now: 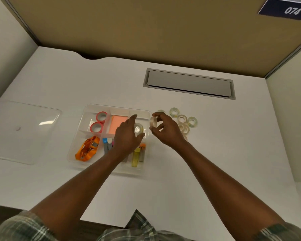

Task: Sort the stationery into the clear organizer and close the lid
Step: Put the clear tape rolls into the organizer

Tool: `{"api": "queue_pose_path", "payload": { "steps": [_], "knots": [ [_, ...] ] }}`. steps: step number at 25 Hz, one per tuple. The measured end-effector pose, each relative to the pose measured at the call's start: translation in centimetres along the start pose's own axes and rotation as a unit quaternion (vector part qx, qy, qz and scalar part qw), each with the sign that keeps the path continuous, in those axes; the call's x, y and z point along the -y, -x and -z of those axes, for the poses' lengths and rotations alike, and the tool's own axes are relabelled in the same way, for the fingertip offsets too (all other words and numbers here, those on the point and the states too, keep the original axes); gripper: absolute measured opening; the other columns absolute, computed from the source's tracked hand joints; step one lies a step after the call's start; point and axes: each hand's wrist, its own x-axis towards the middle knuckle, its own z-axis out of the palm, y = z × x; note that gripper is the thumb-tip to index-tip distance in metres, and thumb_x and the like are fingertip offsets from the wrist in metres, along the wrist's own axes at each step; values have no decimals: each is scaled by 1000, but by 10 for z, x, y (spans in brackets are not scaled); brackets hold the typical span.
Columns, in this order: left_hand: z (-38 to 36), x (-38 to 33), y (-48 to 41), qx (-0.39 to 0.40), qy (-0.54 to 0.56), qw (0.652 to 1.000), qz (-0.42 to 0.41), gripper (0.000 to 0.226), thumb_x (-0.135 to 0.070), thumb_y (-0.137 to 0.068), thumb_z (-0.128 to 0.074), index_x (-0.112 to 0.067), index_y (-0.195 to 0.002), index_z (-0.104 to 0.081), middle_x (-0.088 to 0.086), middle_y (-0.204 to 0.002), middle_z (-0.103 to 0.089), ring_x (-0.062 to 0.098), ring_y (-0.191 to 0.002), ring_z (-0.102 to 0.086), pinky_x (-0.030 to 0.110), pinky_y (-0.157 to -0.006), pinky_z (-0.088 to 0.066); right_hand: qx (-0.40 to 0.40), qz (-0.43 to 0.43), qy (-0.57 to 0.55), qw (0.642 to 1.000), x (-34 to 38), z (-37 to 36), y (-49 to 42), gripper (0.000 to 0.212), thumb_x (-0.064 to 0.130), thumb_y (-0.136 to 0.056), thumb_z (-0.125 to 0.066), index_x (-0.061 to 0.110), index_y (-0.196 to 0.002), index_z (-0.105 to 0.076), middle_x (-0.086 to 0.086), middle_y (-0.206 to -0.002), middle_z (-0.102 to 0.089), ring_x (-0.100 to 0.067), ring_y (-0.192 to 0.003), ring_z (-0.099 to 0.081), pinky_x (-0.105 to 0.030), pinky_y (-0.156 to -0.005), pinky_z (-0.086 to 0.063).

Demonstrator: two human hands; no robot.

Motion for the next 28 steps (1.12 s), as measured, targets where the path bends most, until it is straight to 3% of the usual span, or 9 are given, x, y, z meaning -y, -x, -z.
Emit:
{"api": "queue_pose_path", "payload": {
  "steps": [3,8,11,13,16,20,24,28],
  "knots": [
    [1,24,-19,11,-106,994,-26,86,-45,-80,-75,-16,-149,-33,10,-127,-64,29,-115,-57,42,-100,-41,18,78,180,980,8,-27,-28,53,33,-85,-70,24,-133,-51,3,-121,-64,-19,-99,-63,-33,-76,-49],
    [-9,42,-29,63,-192,979,-39,85,-57,-83,-63,-21,-151,-28,8,-139,-56,29,-134,-43,48,-114,-21,64,115,424,896,3,-53,-47,51,33,-88,-65,19,-136,-52,-6,-118,-69,-33,-109,-56,-41,-85,-42],
    [-10,44,-32,91,-191,977,-31,82,-61,-86,-58,-22,-152,-28,5,-147,-50,29,-141,-35,55,-118,-7,85,105,438,889,1,-56,-49,53,35,-89,-64,20,-139,-51,-5,-127,-66,-34,-116,-55,-43,-92,-39],
    [-8,42,-32,93,-196,975,-37,79,-61,-87,-57,-21,-150,-31,5,-147,-49,29,-143,-33,56,-118,-6,75,101,400,908,1,-52,-46,53,36,-88,-64,21,-138,-53,-3,-132,-64,-32,-118,-55,-42,-93,-40],
    [-5,38,-30,62,-190,978,-66,67,-55,-87,-59,-19,-142,-43,7,-143,-52,30,-138,-38,57,-116,-13,-7,97,301,949,-6,-37,-33,41,33,-87,-65,18,-125,-63,-5,-122,-67,-30,-111,-60,-43,-88,-48],
    [-14,21,-24,-9,-176,973,-151,45,-42,-82,-67,-15,-118,-63,9,-120,-62,31,-118,-52,52,-105,-31,-117,6,297,948,-36,-14,1,26,29,-86,-66,16,-108,-68,-8,-106,-66,-31,-96,-62,-40,-74,-51],
    [-38,-13,-13,-11,-157,964,-216,37,-38,-78,-65,-14,-106,-67,8,-107,-63,32,-104,-57,48,-91,-40,-61,-82,404,909,-82,-3,51,36,26,-79,-71,13,-112,-67,-15,-115,-60,-36,-94,-59,-41,-70,-50],
    [-70,-37,-3,50,-171,955,-238,37,-38,-80,-65,-14,-109,-66,8,-109,-62,30,-100,-57,43,-82,-43,-18,-99,378,920,-106,2,89,39,21,-75,-74,11,-112,-65,-14,-124,-57,-36,-100,-59,-40,-66,-54]
  ]
}}
